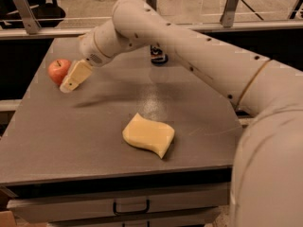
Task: Move apple near pepsi can
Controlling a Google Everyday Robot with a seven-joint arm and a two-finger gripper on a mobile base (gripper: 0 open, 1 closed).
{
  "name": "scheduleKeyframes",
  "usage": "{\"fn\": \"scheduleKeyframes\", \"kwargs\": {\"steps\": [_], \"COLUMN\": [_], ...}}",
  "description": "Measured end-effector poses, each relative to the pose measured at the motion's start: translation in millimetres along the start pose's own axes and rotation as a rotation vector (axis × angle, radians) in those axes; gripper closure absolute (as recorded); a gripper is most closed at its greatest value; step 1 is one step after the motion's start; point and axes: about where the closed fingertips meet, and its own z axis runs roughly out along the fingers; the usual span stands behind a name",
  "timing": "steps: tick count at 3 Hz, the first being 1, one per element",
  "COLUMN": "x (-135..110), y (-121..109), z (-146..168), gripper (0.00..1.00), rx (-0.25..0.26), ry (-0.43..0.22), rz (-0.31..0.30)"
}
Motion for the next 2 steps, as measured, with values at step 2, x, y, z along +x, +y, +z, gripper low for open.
{"fn": "scheduleKeyframes", "kwargs": {"steps": [2], "x": [-5.6], "y": [13.8], "z": [52.4], "gripper": [0.18], "rx": [-0.070], "ry": [0.002], "rz": [0.118]}}
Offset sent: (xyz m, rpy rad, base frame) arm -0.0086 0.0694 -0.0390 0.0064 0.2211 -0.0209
